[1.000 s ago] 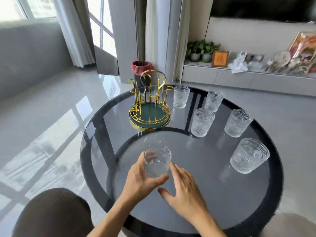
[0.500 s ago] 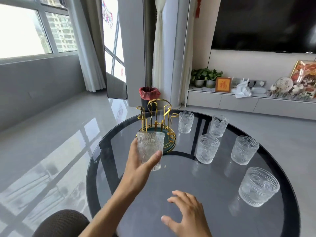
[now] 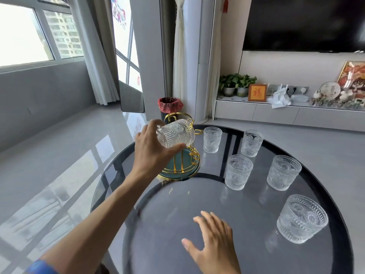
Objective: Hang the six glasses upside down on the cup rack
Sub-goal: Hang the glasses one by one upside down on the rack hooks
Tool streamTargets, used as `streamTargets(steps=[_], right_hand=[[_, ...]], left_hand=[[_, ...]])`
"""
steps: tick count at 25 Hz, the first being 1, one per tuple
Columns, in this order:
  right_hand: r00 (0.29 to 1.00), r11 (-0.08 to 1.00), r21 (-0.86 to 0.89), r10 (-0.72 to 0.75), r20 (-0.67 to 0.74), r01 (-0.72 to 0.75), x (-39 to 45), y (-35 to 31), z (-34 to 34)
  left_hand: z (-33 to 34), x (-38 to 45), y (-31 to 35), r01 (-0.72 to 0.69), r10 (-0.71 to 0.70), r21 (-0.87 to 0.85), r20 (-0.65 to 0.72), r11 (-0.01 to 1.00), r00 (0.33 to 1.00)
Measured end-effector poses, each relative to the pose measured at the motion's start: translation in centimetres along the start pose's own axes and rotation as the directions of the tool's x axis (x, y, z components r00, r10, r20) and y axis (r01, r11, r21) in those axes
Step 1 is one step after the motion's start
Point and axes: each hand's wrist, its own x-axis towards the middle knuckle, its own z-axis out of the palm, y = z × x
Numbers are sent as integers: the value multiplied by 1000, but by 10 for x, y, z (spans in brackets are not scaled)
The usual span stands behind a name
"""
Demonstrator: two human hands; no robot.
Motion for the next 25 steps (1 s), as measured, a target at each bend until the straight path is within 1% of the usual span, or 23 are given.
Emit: streamTargets(steps=[4, 6, 10, 13, 15, 18, 21, 23, 25], right_hand=[[1000, 998, 59, -21, -21, 22, 0, 1, -3], [999, 995, 95, -23, -29, 25, 0, 2, -3], [1000, 987, 160, 5, -6, -4, 0, 4, -5], [1000, 983, 182, 4, 12, -7, -2, 3, -6], [1000, 969, 247, 28, -5, -25, 1, 3, -9], [990, 912, 404, 117, -75, -77, 16, 3, -28], [955, 849, 521, 221, -197, -89, 44, 10, -51], [906, 845, 526, 296, -304, -99, 62, 19, -62], [845, 818, 550, 409, -345, -171, 78, 33, -66]], left_hand=[[2, 8, 7, -113, 116, 48, -68, 992, 991], [1, 10, 7, -155, 163, 108, -65, 982, 985], [6, 13, 3, -170, 158, 219, 74, 961, 985], [14, 15, -1, -146, 123, 214, 117, 966, 985], [20, 17, -4, -151, 117, 234, 154, 961, 981], [27, 20, -10, -172, 109, 265, 235, 949, 966], [32, 17, -21, -246, 138, 298, 341, 923, 930], [33, 14, -29, -256, 149, 280, 353, 925, 924], [32, 9, -33, -256, 162, 259, 333, 932, 929]])
